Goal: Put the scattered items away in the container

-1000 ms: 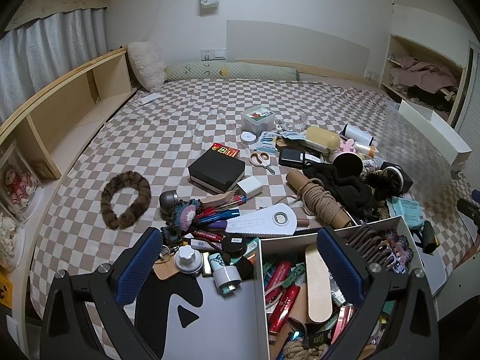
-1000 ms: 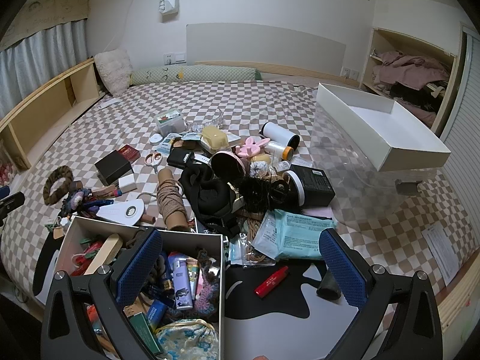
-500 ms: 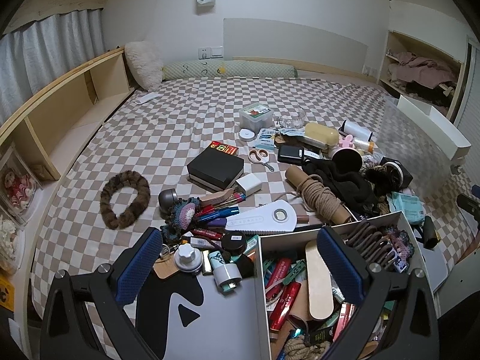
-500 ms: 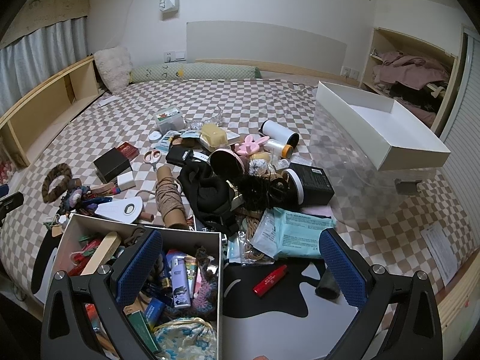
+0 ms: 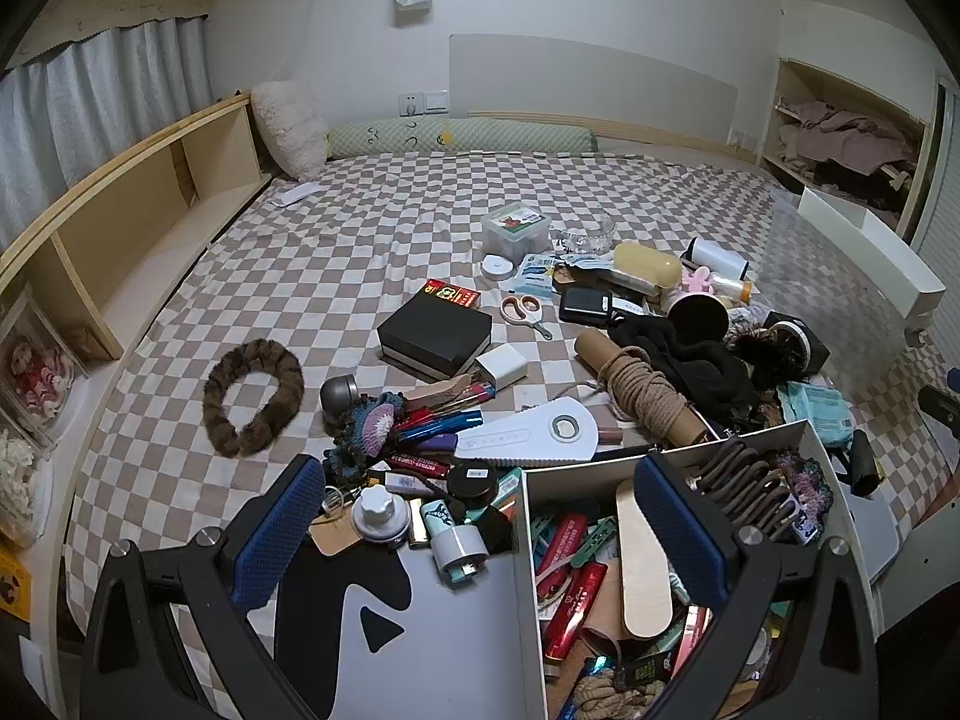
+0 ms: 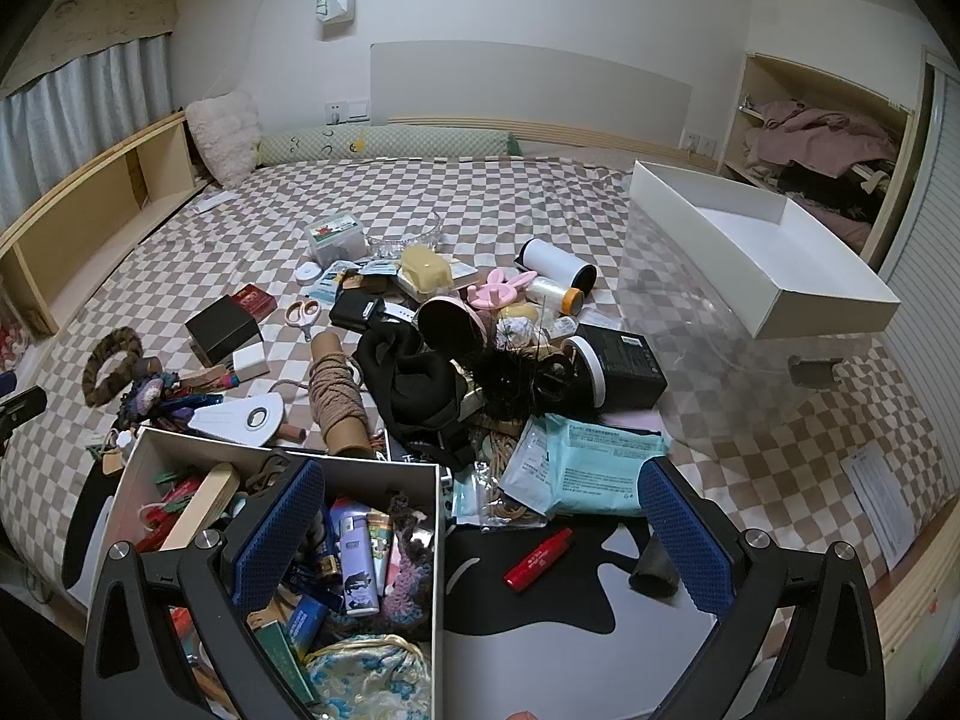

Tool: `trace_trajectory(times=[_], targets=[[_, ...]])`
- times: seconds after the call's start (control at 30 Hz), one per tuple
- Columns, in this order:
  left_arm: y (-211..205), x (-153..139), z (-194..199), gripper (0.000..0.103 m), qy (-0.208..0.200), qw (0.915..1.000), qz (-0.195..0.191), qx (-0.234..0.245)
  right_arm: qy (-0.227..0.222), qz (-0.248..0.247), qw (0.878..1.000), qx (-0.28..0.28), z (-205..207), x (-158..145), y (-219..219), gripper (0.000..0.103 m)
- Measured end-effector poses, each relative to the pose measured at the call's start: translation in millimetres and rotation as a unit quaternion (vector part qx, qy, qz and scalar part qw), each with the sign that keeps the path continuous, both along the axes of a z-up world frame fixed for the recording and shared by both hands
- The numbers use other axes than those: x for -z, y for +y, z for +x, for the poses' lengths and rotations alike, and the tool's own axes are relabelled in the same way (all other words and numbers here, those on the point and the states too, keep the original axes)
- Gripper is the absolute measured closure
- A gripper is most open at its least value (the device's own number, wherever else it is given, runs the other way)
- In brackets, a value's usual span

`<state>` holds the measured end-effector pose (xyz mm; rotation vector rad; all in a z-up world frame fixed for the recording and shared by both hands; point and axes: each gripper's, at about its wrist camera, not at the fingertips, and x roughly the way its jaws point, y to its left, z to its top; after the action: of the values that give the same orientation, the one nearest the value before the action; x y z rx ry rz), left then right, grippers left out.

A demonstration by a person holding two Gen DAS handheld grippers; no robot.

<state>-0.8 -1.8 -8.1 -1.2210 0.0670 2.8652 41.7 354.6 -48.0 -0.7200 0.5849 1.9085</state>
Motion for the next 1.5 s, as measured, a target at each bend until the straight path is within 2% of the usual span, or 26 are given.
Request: trace_trajectory(times=[0.9, 1.2, 1.33, 1.5], targets=[[-3, 4, 3, 0.0, -0.005, 1.0, -0.008, -0.003, -0.013, -0.005, 1.0, 0.001, -1, 5, 2, 0.0], [-14, 10, -1, 0.0, -0.014, 0.9997, 0.021, -0.006, -0.016, -0.012, 1.0, 0.002, -2, 14, 9, 0.0], [-14, 14, -6, 0.0, -0.022, 0.9996, 0.01, -0.012, -0.001, -0.015, 1.0, -0.003, 0, 21, 13, 0.0], [-19, 21, -12, 0.0, -0.039, 0.999, 0.019, -0.013, 0.008, -0.019, 1.0, -0.006, 2, 28, 18, 0.0]])
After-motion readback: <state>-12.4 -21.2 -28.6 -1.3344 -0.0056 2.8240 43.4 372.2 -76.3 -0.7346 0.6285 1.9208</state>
